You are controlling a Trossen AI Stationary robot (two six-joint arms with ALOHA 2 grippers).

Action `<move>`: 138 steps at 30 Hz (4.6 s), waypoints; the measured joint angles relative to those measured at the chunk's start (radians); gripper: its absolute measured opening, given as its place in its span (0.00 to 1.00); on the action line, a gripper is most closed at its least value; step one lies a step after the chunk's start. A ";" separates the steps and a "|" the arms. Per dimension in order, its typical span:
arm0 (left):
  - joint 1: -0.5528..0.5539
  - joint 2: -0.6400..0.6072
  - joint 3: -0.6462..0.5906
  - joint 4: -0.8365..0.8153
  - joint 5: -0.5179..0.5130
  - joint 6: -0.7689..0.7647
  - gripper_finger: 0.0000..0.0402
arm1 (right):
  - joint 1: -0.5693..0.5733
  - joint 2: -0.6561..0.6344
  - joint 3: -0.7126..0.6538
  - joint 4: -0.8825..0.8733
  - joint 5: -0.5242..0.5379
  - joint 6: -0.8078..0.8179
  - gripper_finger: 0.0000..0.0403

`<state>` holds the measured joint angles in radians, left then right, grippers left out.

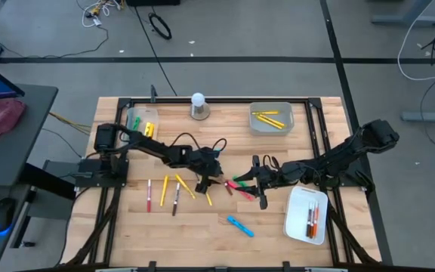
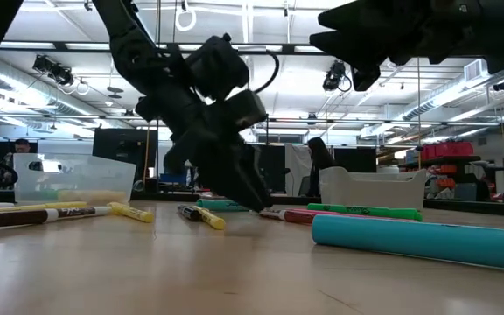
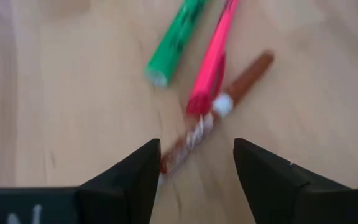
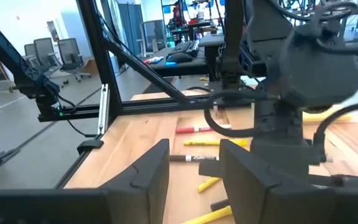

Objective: Pick & Place Markers
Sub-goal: Put the brown marker into the white bin

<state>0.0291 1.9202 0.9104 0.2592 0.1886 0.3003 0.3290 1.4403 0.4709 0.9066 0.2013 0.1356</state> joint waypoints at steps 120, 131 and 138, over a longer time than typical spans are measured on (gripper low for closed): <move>-0.455 -0.319 -0.001 -0.444 -0.666 -0.608 0.03 | 0.155 0.088 0.333 -1.004 0.068 0.323 0.05; -0.458 -0.318 -0.001 -0.439 -0.755 -0.592 0.03 | 0.489 -0.167 0.636 -1.837 -0.139 1.225 0.05; -0.458 -0.317 -0.001 -0.436 -0.788 -0.577 0.03 | 0.611 -0.151 0.646 -2.053 -0.416 1.863 0.05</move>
<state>-0.4290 1.6028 0.9096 -0.1770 -0.5996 -0.2771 0.9405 1.2892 1.1174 -1.1463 -0.2143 1.9988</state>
